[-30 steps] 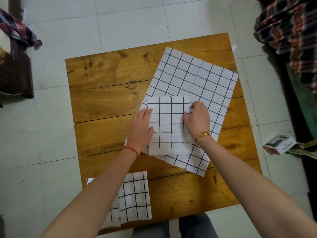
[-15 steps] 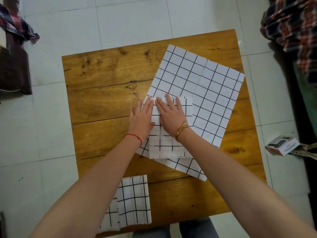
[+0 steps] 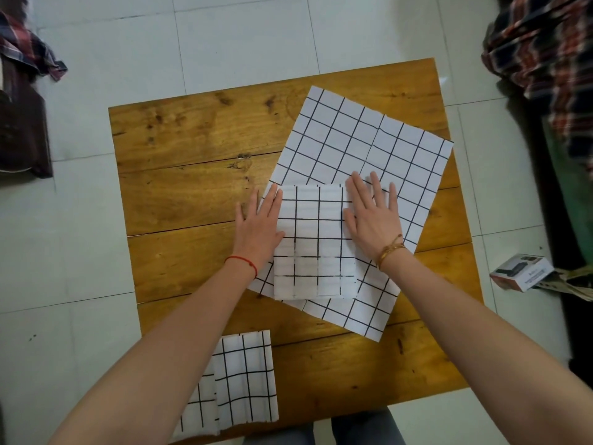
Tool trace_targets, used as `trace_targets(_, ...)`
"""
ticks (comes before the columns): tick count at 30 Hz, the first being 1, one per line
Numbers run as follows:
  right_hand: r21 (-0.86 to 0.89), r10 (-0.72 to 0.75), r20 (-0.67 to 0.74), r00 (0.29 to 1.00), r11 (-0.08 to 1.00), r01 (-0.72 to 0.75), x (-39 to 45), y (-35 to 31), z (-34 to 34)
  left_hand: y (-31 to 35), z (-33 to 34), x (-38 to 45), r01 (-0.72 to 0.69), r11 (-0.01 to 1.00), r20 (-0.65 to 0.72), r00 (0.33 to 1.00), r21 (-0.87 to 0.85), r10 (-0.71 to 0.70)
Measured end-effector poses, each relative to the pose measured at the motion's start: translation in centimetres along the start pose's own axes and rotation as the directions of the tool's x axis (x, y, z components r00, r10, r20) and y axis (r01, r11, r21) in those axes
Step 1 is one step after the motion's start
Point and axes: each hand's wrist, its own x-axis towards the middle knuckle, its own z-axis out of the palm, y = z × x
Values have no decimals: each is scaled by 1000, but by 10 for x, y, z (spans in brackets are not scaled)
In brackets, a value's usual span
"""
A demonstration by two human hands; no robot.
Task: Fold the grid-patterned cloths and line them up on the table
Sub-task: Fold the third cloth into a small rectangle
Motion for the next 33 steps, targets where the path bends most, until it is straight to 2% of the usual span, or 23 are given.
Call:
trace_targets(3,18,-129,2,992,991,129,8,-26,-8,1,1,-4,-4,1000,-47,999,27,5)
trace_targets(7,11,-270,102,958,963,270,13,-56,-3,2,8,-14,-14,1000,-104,994,25,16)
trace_targets(11,39,-209,149,966,978,206,11,-64,3,-1,20,-34,-66,998,-68,995,19,67)
trace_targets(17,44,-185,192,964,983,180,8,-68,1,-13,50,-82,-192,979,-102,975,70,198)
trace_targets(26,57,-167,202,965,986,159,6,-71,7,-16,78,-137,-321,947,-80,944,15,321)
trace_targets(28,81,-188,170,967,981,176,7,-68,7,-14,76,-138,-333,943,-130,936,-22,328)
trace_targets(30,170,-194,49,980,968,184,5,-62,5,-10,68,-133,-322,940,-196,934,-109,297)
trace_targets(31,244,-160,-49,986,955,167,3,-59,3,-7,63,-129,-292,939,-215,943,-179,253)
trace_targets(33,401,31,-216,976,914,60,-3,-49,0,0,50,-116,-180,926,-230,967,-331,106)
